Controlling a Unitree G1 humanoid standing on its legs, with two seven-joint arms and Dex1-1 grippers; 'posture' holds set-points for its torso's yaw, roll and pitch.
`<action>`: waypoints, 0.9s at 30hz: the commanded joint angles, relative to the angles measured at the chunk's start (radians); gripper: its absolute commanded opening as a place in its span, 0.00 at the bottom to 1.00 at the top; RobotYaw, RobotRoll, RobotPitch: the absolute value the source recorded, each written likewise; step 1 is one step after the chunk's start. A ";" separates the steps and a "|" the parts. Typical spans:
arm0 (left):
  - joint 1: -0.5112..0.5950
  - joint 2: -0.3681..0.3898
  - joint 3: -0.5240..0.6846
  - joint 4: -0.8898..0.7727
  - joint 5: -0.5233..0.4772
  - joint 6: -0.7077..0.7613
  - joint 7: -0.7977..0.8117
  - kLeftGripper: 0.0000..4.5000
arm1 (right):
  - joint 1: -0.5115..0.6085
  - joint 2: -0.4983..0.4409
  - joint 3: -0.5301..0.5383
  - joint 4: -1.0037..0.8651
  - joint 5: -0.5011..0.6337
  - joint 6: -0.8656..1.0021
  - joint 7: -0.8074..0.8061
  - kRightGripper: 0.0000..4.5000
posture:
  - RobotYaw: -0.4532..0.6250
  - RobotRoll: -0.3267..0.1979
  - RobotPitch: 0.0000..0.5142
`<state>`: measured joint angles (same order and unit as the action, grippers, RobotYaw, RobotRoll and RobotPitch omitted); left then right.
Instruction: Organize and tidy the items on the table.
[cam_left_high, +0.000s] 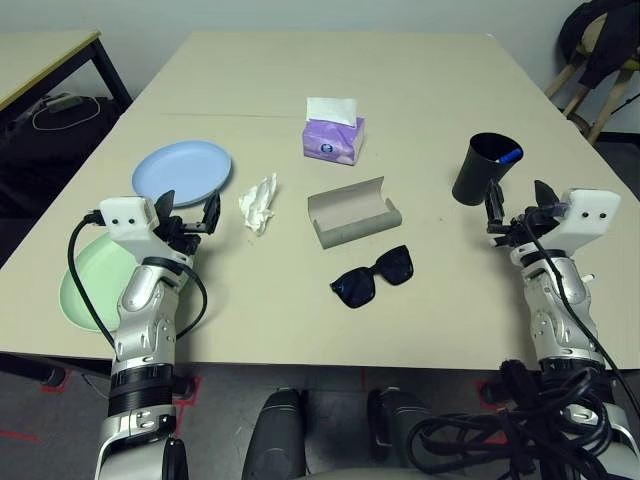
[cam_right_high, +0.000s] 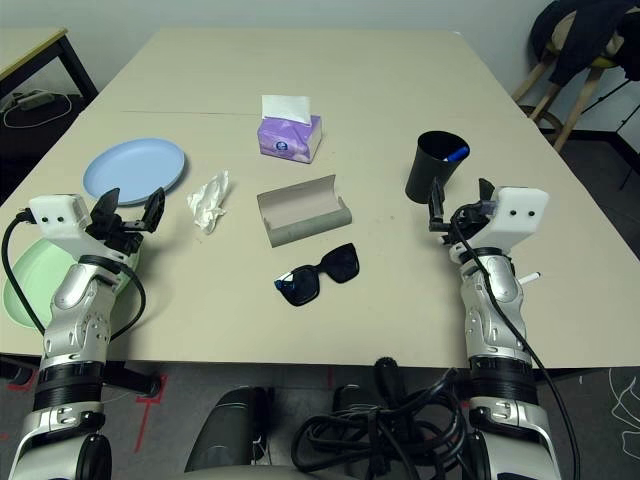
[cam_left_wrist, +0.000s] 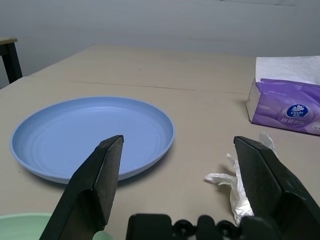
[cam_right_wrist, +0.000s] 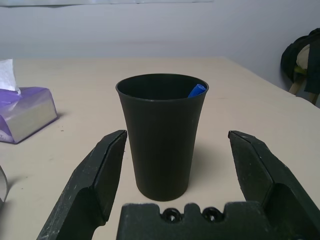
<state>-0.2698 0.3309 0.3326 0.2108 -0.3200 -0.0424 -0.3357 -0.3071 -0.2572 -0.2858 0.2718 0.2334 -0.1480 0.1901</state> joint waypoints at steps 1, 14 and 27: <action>-0.003 -0.002 -0.001 0.001 0.010 -0.011 0.015 1.00 | -0.005 0.002 0.001 0.015 -0.005 0.001 -0.007 0.99 | 0.50 0.62 0.14; -0.005 0.003 -0.007 -0.002 0.031 -0.010 0.053 1.00 | -0.011 -0.002 0.001 0.030 -0.005 -0.003 -0.001 0.99 | 0.50 0.62 0.14; -0.010 0.045 -0.004 -0.012 0.000 0.026 -0.012 1.00 | 0.003 -0.073 0.030 0.023 0.172 0.055 0.416 0.99 | 0.50 0.62 0.14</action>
<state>-0.2699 0.3694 0.3327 0.2084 -0.3107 -0.0295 -0.3316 -0.3127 -0.3111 -0.2700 0.2945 0.3822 -0.1066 0.5393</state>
